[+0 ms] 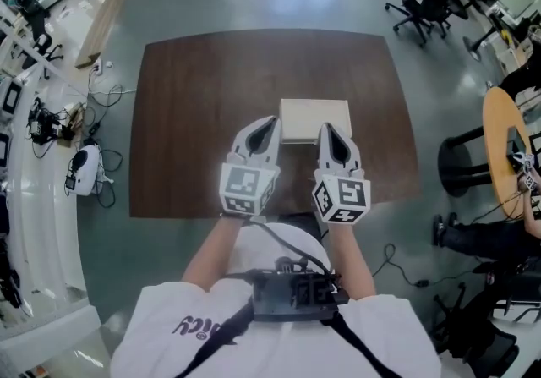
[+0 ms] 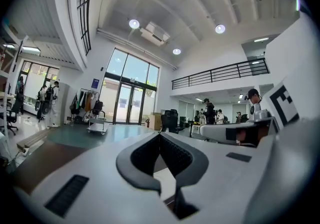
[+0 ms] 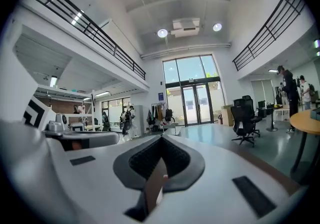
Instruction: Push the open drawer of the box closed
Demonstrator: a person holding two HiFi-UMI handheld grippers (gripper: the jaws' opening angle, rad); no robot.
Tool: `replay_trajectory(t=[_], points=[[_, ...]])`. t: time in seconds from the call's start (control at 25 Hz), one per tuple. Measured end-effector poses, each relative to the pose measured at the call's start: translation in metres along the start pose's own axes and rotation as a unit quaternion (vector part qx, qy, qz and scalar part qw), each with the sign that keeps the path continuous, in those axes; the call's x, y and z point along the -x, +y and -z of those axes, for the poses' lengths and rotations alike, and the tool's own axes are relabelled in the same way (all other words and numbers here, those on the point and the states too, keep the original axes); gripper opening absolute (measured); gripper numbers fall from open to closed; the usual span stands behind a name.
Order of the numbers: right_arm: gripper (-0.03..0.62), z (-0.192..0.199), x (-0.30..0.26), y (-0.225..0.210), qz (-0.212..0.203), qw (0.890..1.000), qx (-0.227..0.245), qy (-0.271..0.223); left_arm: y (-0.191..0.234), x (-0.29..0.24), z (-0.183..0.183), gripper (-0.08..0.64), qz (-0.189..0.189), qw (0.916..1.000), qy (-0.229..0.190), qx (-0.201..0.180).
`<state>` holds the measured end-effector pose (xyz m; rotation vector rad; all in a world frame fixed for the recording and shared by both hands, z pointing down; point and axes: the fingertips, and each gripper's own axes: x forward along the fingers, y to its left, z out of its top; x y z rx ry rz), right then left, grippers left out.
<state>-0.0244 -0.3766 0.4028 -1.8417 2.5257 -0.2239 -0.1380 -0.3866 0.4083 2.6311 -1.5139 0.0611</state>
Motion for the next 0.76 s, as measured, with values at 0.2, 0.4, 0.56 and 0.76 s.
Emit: replay_trajectory(t=[0.2, 0.4, 0.56, 0.76], points=[[0.005, -0.01, 0.005, -0.002, 0.009, 1.0, 0.014, -0.012, 0.002, 0.004, -0.009, 0.012, -0.012, 0.9997, -0.017, -0.01], [0.005, -0.01, 0.002, 0.002, 0.006, 1.0, 0.019, -0.012, -0.002, 0.003, -0.011, 0.011, -0.011, 0.9991, -0.023, -0.032], [0.005, -0.009, 0.004, 0.005, 0.004, 1.0, 0.023, -0.016, -0.011, 0.003, -0.011, 0.012, 0.003, 0.9989, -0.031, -0.036], [0.005, -0.004, 0.01, -0.005, 0.001, 1.0, 0.027, -0.01, -0.029, -0.002, -0.007, 0.012, 0.007, 0.9991, -0.026, -0.032]])
